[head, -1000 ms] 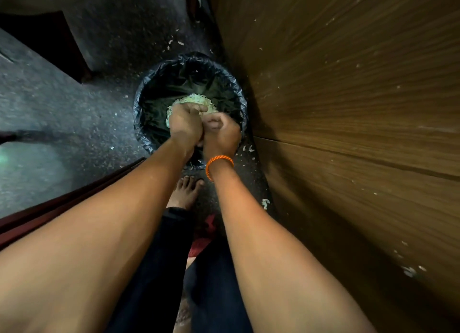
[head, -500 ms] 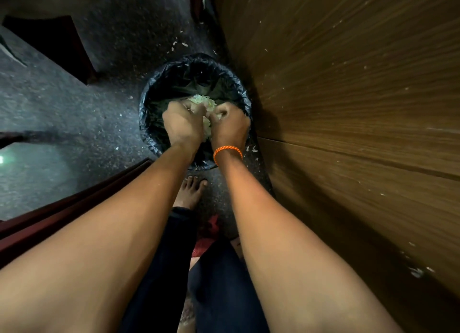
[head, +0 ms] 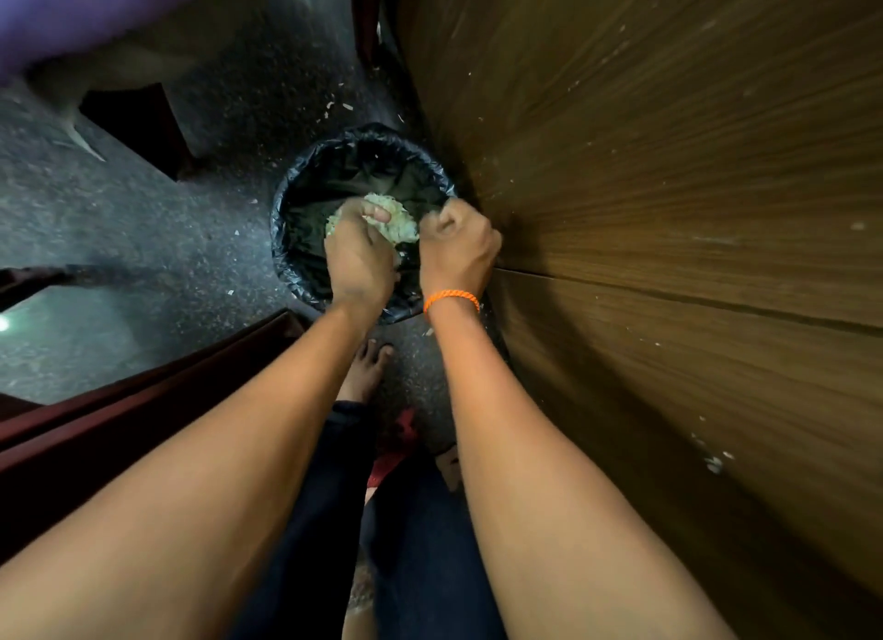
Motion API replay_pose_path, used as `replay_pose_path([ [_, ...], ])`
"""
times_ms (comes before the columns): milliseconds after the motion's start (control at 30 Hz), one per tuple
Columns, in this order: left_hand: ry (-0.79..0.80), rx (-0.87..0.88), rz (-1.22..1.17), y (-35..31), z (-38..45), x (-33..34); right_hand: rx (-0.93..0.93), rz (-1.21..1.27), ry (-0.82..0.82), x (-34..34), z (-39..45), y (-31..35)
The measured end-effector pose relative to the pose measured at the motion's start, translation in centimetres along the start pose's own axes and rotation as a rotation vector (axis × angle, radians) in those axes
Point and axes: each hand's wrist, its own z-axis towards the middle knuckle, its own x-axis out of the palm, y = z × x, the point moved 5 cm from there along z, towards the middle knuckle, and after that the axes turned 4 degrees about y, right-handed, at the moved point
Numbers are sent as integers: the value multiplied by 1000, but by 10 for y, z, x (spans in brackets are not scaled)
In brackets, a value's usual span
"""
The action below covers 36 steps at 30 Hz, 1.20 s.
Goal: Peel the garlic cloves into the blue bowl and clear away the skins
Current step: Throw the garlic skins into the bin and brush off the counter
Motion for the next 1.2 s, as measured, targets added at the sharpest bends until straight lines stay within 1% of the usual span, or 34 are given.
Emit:
replay_pose_path([
  [67, 116, -13, -50, -6, -18, 10, -27, 52, 206, -1, -7, 10],
  [133, 132, -59, -131, -23, -29, 12, -29, 73, 259, -11, -16, 18],
  [167, 120, -113, -227, -31, -37, 11, -14, 93, 267, -13, -20, 17],
  [200, 100, -126, -295, -42, -48, 8, 9, 149, 275, -22, -26, 22],
  [233, 81, -132, -347, -54, -60, 6, -10, 179, 258, -33, -32, 26],
  [267, 60, -124, -366, -67, -73, 3, -22, 191, 201, -48, -38, 34],
  [333, 41, -51, -376, -94, -102, -5, -79, 171, 20, -85, -53, 56],
  [367, 12, -20, -345, -108, -120, -9, -88, 187, -38, -104, -62, 67],
  [433, -84, 27, -301, -134, -156, -21, -101, 239, -79, -140, -80, 90],
  [467, -90, 43, -313, -149, -175, -26, -108, 273, -96, -161, -91, 104],
  [567, -5, 140, -374, -205, -231, -36, -140, 361, -104, -225, -118, 142],
  [667, 103, 212, -378, -262, -292, -46, -187, 458, -56, -289, -143, 184],
  [733, 123, 230, -363, -293, -327, -52, -224, 498, -19, -330, -163, 211],
  [800, 148, 248, -362, -318, -355, -56, -261, 514, -17, -369, -181, 230],
  [900, 241, 347, -337, -357, -399, -47, -269, 537, -115, -426, -198, 240],
  [967, 323, 413, -294, -381, -428, -32, -225, 577, -211, -459, -204, 235],
  [1067, 417, 446, -223, -402, -463, -2, -132, 676, -335, -498, -213, 215],
  [1200, 527, 484, -134, -410, -504, 44, -52, 720, -472, -551, -224, 179],
])
